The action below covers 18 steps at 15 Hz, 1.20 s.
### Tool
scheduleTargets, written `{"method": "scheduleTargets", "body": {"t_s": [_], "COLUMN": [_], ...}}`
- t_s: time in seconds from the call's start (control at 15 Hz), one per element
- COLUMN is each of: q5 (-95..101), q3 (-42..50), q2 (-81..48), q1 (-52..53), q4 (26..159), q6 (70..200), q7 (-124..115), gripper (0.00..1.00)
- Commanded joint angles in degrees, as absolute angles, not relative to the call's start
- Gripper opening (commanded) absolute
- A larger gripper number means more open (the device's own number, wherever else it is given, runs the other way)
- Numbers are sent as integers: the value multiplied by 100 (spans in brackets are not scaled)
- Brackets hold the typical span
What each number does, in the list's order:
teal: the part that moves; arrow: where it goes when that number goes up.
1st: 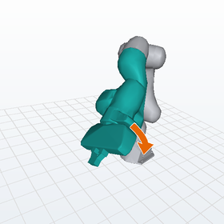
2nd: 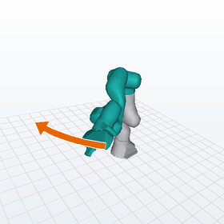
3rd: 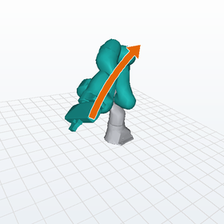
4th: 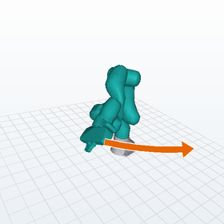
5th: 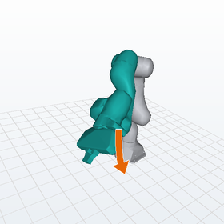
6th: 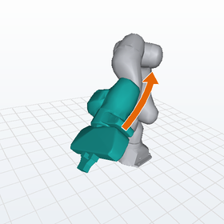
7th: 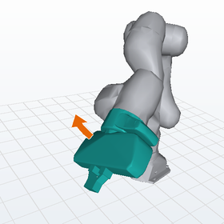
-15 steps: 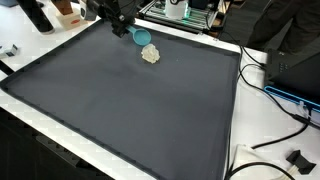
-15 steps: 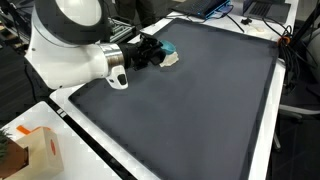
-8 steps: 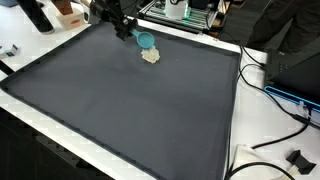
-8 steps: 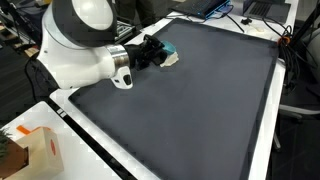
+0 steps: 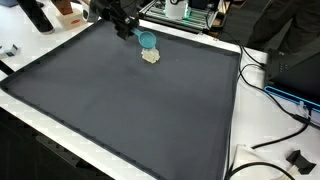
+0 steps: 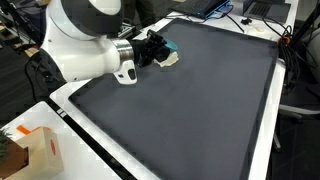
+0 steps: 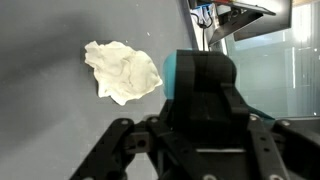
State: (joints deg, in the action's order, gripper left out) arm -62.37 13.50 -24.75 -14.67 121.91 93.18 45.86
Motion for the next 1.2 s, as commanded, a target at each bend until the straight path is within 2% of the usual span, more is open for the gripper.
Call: {"method": "scheduleTargets", "body": {"t_s": [0.0,1.13], "q5": [-5898,-2441], "q3": [1323,415], "q2": [-1862,-16], "q1": [-1227,-364], "q4": [12556,13090], "q6": [9879,12674], "q7": [4243,2164], "gripper": [25,25]}}
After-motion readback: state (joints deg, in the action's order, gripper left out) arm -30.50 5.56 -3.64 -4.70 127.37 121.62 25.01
